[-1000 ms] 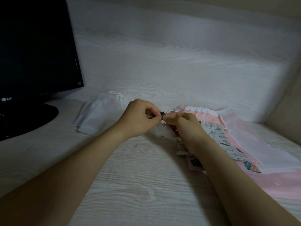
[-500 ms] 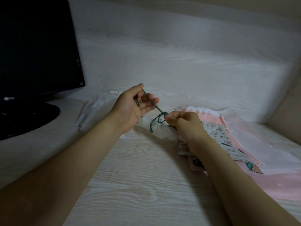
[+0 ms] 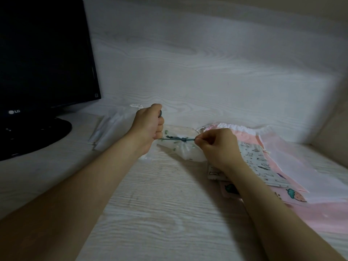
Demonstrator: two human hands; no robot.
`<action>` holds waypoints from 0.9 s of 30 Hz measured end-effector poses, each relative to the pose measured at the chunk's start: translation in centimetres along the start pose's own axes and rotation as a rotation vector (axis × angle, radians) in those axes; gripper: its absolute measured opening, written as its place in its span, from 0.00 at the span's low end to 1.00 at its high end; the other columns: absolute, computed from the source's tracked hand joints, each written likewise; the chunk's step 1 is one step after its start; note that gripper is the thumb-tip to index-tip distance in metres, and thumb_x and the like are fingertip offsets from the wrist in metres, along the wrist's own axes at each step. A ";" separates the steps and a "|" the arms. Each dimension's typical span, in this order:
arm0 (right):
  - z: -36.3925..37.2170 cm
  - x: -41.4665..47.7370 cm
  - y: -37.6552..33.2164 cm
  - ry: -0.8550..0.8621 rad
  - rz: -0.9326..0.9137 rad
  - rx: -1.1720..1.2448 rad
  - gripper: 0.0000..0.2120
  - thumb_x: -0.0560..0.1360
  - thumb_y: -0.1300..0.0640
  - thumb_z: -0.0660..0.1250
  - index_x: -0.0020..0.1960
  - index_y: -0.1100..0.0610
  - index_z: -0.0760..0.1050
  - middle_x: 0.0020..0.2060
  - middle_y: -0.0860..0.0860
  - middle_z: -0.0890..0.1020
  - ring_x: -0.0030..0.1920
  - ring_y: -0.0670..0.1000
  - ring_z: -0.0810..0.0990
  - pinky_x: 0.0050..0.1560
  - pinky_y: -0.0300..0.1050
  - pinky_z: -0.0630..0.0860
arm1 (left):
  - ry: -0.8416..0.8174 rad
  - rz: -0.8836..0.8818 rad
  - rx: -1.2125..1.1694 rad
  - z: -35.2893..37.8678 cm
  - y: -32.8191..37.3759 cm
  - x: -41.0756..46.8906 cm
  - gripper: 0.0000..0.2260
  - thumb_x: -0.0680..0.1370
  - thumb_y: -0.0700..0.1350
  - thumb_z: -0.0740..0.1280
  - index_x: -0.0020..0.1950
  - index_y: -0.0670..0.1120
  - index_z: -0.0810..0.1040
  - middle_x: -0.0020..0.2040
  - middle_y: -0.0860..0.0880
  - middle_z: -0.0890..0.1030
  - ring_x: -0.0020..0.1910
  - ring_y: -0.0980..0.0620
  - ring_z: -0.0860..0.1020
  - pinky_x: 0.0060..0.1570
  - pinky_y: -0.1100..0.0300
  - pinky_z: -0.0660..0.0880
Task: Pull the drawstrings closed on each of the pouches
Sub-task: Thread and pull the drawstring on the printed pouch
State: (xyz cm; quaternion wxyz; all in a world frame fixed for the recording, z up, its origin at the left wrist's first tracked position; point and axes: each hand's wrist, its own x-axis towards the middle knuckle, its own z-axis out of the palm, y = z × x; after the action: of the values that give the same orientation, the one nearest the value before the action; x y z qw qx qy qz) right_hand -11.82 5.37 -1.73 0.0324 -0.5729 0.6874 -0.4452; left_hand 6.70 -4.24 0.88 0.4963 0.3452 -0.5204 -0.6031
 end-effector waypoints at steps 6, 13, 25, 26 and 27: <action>0.7 -0.4 -0.2 -0.020 -0.022 -0.191 0.07 0.70 0.66 0.68 0.43 0.65 0.84 0.36 0.61 0.85 0.39 0.62 0.84 0.38 0.60 0.84 | 0.176 0.223 0.521 0.1 -0.9 -0.3 0.16 0.79 0.44 0.61 0.33 0.48 0.60 0.30 0.47 0.63 0.31 0.48 0.64 0.35 0.56 0.63; 0.7 -0.5 -0.3 0.079 -0.005 -0.274 0.08 0.73 0.63 0.68 0.43 0.55 0.85 0.35 0.52 0.85 0.38 0.55 0.83 0.37 0.54 0.84 | 0.164 0.455 0.697 0.2 -2.0 -0.1 0.09 0.73 0.40 0.72 0.39 0.44 0.72 0.31 0.54 0.72 0.31 0.53 0.70 0.34 0.59 0.68; 0.7 -0.9 -0.9 0.124 -0.357 -0.064 0.01 0.86 0.56 0.59 0.56 0.52 0.69 0.25 0.53 0.76 0.24 0.56 0.75 0.26 0.60 0.73 | -0.188 0.580 1.074 -0.5 -4.1 -0.2 0.31 0.75 0.29 0.63 0.74 0.52 0.73 0.72 0.49 0.65 0.66 0.47 0.64 0.67 0.55 0.67; 0.8 -0.9 -0.9 0.159 -0.387 -0.077 0.02 0.85 0.56 0.60 0.56 0.53 0.70 0.24 0.51 0.74 0.24 0.55 0.72 0.26 0.59 0.71 | -0.190 0.578 1.074 -0.5 -4.1 -0.1 0.28 0.75 0.29 0.63 0.71 0.52 0.74 0.71 0.49 0.67 0.66 0.46 0.65 0.66 0.55 0.67; 0.8 -0.8 -0.9 0.199 -0.407 -0.076 0.02 0.85 0.56 0.60 0.56 0.54 0.71 0.24 0.49 0.72 0.24 0.54 0.70 0.25 0.59 0.69 | -0.174 0.579 1.066 -0.5 -4.2 0.0 0.25 0.75 0.30 0.63 0.69 0.50 0.75 0.69 0.48 0.69 0.65 0.45 0.66 0.65 0.54 0.68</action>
State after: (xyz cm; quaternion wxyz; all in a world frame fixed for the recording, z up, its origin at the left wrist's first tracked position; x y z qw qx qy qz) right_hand -10.41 5.67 -1.99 -0.1476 -0.6538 0.5738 -0.4707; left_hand 6.15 -4.54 -3.26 0.3546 0.3402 -0.8617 -0.1263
